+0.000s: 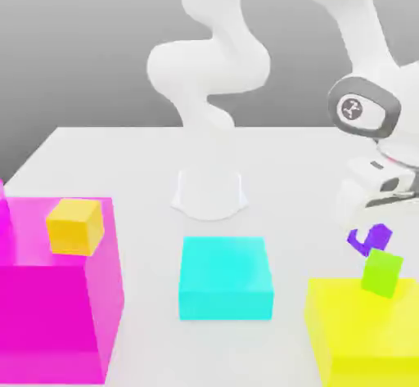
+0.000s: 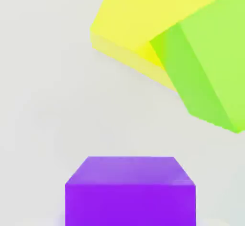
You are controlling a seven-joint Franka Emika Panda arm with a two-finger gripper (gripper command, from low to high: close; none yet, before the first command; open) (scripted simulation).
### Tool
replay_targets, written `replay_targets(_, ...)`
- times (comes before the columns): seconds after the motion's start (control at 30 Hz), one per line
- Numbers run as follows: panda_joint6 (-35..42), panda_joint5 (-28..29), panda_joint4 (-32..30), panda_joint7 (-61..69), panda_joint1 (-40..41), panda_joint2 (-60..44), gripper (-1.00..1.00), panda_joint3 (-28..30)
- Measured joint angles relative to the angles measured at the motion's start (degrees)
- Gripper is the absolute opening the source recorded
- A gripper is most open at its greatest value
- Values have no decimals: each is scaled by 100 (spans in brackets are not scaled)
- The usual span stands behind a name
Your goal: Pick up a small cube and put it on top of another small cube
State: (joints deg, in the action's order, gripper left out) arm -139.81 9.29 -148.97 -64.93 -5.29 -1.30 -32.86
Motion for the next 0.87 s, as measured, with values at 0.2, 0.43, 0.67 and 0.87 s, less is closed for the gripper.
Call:
replay_targets(0.2,1177,-492,657,567,1266,699,-100,820)
replay_targets(0.43,2084,-924,1400,350,2333,1286,-100,1950)
replay_targets(0.67,1959,-1109,1671,-481,3185,1330,-100,2653)
replay_targets(0.87,1522,-1102,1418,-518,3207,1157,100,2656)
